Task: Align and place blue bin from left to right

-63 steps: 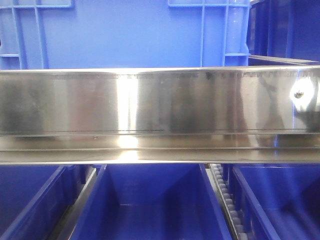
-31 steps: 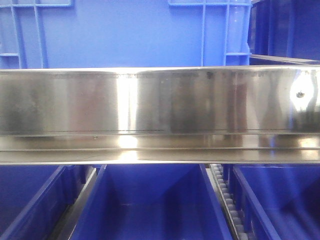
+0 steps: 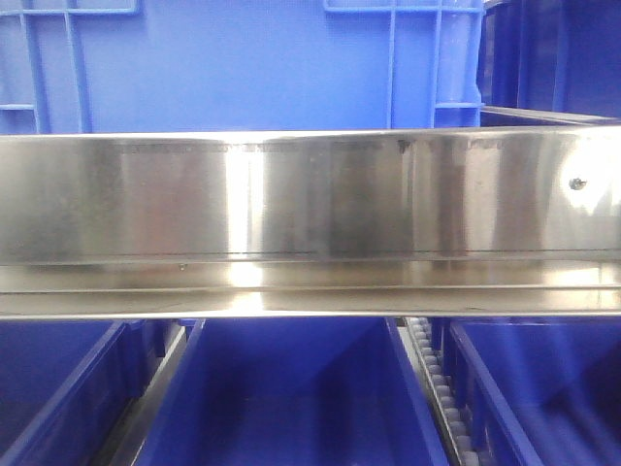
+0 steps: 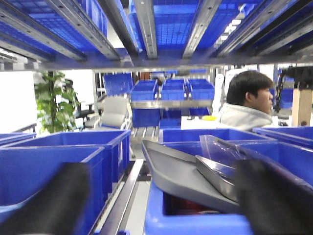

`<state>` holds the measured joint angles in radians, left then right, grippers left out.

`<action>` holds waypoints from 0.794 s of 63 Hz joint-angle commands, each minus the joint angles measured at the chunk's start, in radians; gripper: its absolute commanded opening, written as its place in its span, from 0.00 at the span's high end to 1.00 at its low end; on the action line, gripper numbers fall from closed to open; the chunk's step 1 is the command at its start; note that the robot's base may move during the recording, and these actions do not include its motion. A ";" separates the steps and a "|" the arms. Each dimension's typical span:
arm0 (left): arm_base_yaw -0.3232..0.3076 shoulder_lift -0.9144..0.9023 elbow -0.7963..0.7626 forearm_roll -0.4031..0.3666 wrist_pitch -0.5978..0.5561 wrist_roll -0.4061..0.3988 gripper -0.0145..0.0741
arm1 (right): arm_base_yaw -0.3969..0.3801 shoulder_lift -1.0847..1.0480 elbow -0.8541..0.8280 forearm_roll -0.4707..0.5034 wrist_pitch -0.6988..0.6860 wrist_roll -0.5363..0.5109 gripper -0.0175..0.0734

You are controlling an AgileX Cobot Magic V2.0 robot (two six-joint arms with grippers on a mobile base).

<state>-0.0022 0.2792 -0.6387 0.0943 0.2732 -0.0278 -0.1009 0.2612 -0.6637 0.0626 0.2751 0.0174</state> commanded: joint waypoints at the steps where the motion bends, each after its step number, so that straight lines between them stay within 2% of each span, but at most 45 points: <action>1: -0.005 0.077 -0.049 -0.009 0.001 0.001 0.28 | -0.004 0.062 -0.036 -0.005 0.007 -0.008 0.18; 5: -0.034 0.120 -0.077 -0.010 0.001 0.001 0.27 | -0.004 0.105 -0.063 -0.005 0.010 -0.008 0.18; 14: -0.153 0.228 -0.167 -0.010 0.007 0.001 0.27 | 0.017 0.198 -0.147 -0.005 0.012 -0.009 0.18; 20: -0.247 0.343 -0.262 -0.010 0.090 0.001 0.28 | 0.079 0.280 -0.226 -0.005 0.038 -0.010 0.18; 27: -0.316 0.478 -0.392 -0.010 0.207 0.001 0.28 | 0.177 0.386 -0.326 -0.005 0.090 -0.056 0.18; 39: -0.341 0.726 -0.675 -0.010 0.415 0.001 0.28 | 0.335 0.605 -0.561 -0.005 0.239 -0.073 0.18; 50: -0.341 0.934 -0.926 -0.010 0.579 -0.007 0.28 | 0.375 0.836 -0.823 -0.005 0.474 -0.073 0.18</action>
<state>-0.3371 1.1440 -1.4676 0.0903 0.7915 -0.0278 0.2654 1.0171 -1.3750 0.0668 0.6587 -0.0429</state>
